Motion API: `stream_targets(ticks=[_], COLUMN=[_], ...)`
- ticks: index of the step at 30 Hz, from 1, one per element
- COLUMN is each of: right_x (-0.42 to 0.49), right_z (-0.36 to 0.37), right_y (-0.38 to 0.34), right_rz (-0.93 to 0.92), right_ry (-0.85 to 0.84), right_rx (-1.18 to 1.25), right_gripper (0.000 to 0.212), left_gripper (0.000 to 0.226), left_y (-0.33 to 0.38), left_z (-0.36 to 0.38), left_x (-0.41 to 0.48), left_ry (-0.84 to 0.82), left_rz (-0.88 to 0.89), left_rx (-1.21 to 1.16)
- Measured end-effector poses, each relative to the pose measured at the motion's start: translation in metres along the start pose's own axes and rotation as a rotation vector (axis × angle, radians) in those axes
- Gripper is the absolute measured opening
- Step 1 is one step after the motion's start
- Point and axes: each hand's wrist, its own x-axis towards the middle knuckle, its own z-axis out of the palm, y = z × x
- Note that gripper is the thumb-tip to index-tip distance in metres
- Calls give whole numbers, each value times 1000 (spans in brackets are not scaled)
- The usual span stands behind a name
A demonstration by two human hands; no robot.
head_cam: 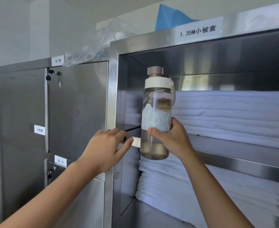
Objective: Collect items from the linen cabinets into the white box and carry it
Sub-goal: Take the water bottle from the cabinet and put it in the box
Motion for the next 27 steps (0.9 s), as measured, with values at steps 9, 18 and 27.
stream_targets(ticks=[9,18,27], right_x=[-121,-229,-310], right_z=[22,86,191], right_y=[65,82,48], right_rz=[160,131,157], right_ry=[-79,-211,-355], right_rx=[52,-61,19], right_gripper=[61,76,85], left_gripper=[59,60,54], left_y=[3,-22,-84], left_z=[17,25,-13], left_x=[-95,-203,-325], left_ry=[-102,-234,-288], left_rz=[-85,-243,-441], left_rx=[-108,-60,-57])
